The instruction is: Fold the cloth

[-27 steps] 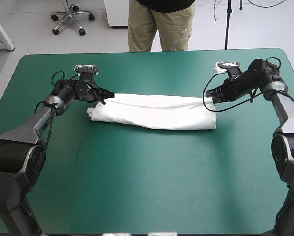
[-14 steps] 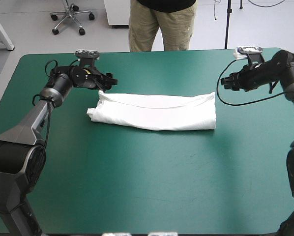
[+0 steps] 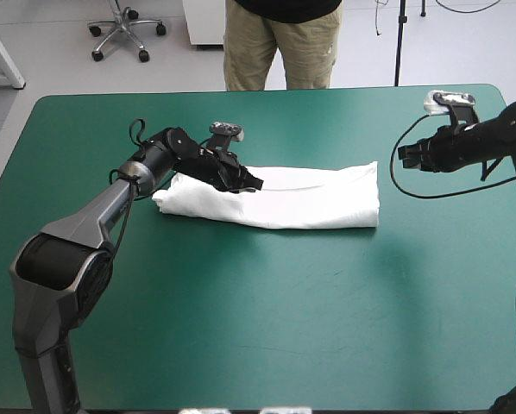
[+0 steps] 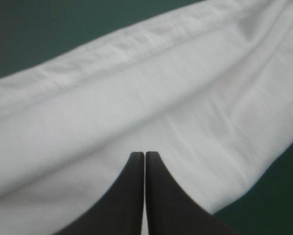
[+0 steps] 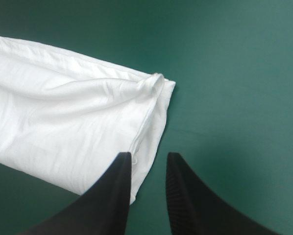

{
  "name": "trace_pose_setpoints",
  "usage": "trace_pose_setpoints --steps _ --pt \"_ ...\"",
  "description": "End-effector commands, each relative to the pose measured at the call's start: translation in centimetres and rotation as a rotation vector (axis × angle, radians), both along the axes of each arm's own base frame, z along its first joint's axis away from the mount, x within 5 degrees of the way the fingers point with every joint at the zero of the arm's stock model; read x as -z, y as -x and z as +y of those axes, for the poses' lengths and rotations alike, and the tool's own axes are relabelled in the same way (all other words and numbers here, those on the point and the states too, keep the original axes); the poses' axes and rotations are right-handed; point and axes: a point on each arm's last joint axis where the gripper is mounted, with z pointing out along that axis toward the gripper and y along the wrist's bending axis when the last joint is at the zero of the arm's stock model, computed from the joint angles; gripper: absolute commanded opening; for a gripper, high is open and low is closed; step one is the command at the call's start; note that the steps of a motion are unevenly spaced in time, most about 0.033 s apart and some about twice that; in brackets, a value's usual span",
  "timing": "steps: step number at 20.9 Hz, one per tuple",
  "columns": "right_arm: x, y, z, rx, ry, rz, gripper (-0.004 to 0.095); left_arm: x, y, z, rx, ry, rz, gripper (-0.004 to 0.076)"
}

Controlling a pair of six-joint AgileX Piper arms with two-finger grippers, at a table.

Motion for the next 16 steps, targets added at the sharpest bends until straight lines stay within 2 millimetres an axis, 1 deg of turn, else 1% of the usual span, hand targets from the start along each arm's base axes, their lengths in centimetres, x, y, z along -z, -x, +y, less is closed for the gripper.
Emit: trace_pose_setpoints --steps 1,2,3,5,6,7,8,9,12,13,16 --pt "-0.5 0.4 0.2 0.014 -0.052 -0.103 0.0304 -1.6 0.0 -0.9 0.004 0.125 -0.003 -0.0007" --pt "0.6 0.2 0.4 0.011 -0.08 -0.102 0.0371 -0.5 -0.3 -1.2 0.001 0.147 0.022 -0.0007" --pt "1.1 0.1 0.5 0.004 -0.097 -0.104 0.0405 0.1 -0.5 -1.4 -0.003 0.159 0.037 -0.0007" --pt "2.7 -0.8 1.0 -0.014 -0.172 -0.069 0.051 1.6 -1.0 -1.7 -0.014 0.175 0.076 -0.0007" --pt "3.3 -1.0 1.0 -0.016 -0.176 -0.057 0.0531 2.1 -1.1 -1.7 -0.015 0.171 0.086 -0.0008" --pt "4.4 -1.4 1.1 -0.027 -0.195 -0.025 0.0569 2.6 -1.1 -1.8 -0.013 0.168 0.098 -0.0009" --pt "4.9 -1.7 1.2 -0.033 -0.208 -0.012 0.0592 2.7 -1.1 -1.8 -0.008 0.166 0.105 -0.0009" --pt "5.8 -2.0 1.3 -0.041 -0.229 0.008 0.0626 2.8 -1.0 -1.8 -0.004 0.165 0.111 -0.0009" --pt "7.6 -2.7 1.3 -0.036 -0.262 0.054 0.0641 2.8 -1.0 -1.8 -0.003 0.165 0.112 -0.0009" --pt "8.6 -3.0 1.4 -0.039 -0.272 0.083 0.0638 2.8 -1.0 -1.8 -0.003 0.165 0.112 -0.0009" --pt "9.9 -3.3 1.4 -0.036 -0.285 0.122 0.0613 2.9 -1.0 -1.8 -0.003 0.164 0.114 -0.0009"
